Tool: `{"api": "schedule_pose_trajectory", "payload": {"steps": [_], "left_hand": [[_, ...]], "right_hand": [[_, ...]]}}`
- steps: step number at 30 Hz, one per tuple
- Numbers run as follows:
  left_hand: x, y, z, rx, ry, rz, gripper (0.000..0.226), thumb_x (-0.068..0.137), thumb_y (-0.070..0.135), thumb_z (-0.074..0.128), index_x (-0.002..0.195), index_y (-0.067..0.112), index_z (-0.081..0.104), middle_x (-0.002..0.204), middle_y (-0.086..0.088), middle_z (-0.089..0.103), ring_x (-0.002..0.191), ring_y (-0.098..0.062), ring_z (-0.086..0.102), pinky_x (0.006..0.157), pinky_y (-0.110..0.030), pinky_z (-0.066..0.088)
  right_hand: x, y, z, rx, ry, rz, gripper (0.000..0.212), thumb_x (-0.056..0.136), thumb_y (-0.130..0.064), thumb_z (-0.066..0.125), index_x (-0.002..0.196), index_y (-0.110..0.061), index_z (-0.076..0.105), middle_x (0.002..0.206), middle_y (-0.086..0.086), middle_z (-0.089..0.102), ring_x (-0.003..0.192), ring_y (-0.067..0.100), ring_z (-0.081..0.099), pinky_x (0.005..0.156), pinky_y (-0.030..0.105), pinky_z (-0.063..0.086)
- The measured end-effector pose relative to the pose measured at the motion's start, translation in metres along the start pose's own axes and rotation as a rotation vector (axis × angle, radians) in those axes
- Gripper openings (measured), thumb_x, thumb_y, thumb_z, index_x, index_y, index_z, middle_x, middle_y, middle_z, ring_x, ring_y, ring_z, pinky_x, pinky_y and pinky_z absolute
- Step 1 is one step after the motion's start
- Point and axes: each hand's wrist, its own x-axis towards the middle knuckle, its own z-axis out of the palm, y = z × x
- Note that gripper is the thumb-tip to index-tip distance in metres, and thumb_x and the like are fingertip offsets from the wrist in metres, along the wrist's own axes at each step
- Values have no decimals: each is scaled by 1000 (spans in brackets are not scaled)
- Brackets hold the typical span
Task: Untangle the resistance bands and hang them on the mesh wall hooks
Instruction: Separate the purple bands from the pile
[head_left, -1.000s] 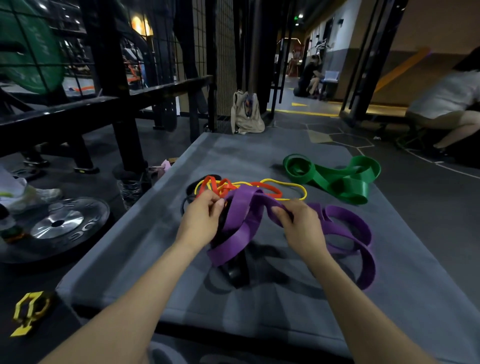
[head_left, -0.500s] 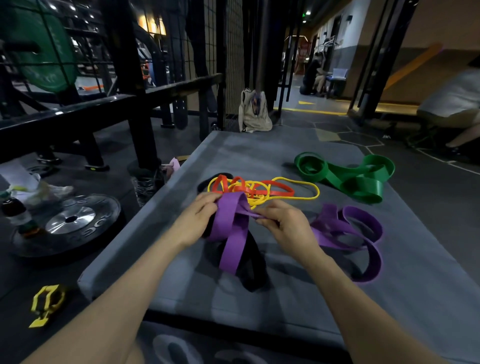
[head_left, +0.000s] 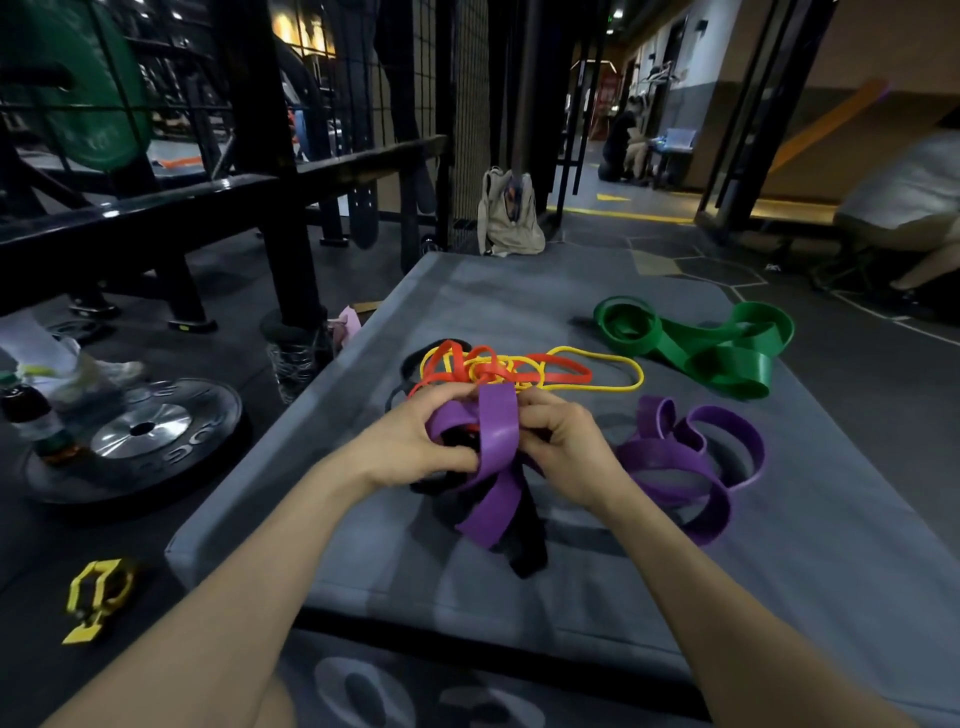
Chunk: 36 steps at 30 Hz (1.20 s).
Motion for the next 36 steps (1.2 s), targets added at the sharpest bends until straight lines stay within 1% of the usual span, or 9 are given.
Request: {"api": "schedule_pose_trajectory", "payload": {"steps": [4,8,11,15,21,26,29,33,36], "left_hand": [[5,1,9,250,180,30,31,74,12,73,96,32,63,109,3,55,102,-18,55,93,-29,43],[5,3,18,693,255,116,28,80,21,63,108,27,66,119,9,58,115,-19,44,98,-29,35],[2,13,22,745,333,163,27,78,21,63,104,26,68,115,9,63,116,-20,51,97,-29,34],[-4,27,34,744,454,84,20,82,29,55,98,33,66,112,10,63,106,-23,57,83,-30,41],[8,19,18,187,698,-84,21,72,43,75,64,27,62,68,3,63,73,-22,58,64,-30,43],[19,-1,-1,-721,833,-212,16,72,33,76,68,19,69,68,-2,67,61,-15,60,65,-31,53],[24,-10,-3,-887,799,-326,16,86,12,65,72,18,59,48,10,63,49,-3,59,45,-16,45],[19,-16,1,-331,678,-287,18,77,2,72,87,11,59,84,-7,65,87,-22,63,70,-24,51],[6,1,6,356,641,-234,80,64,17,81,134,19,41,135,-12,38,120,-30,46,102,-42,40]], "right_hand": [[-5,-3,-8,132,-133,93,21,84,1,63,103,-1,70,109,-6,63,100,-6,58,93,15,44],[-13,3,-17,435,-191,373,25,77,6,63,102,8,66,95,8,67,86,11,63,83,23,51],[-10,-5,-21,697,-103,559,29,72,-19,63,94,-1,67,82,8,68,72,15,63,69,22,51],[4,-10,-10,462,131,607,39,76,-38,74,58,-9,55,55,5,52,52,15,49,53,23,38],[20,-7,-25,392,395,685,38,77,-15,74,49,-10,48,32,-7,44,30,4,39,36,13,30],[7,10,-51,243,476,798,30,51,-33,73,38,-12,57,51,5,51,58,22,48,59,37,40],[-5,12,-59,17,420,811,25,69,-28,64,53,-10,59,59,9,55,63,25,53,65,39,46],[-6,22,-46,-106,316,753,24,85,-22,55,65,-7,51,60,3,48,69,22,47,64,28,33],[-2,33,-35,-83,238,741,27,87,-26,52,98,-1,52,86,6,54,86,21,49,73,29,36]]}}
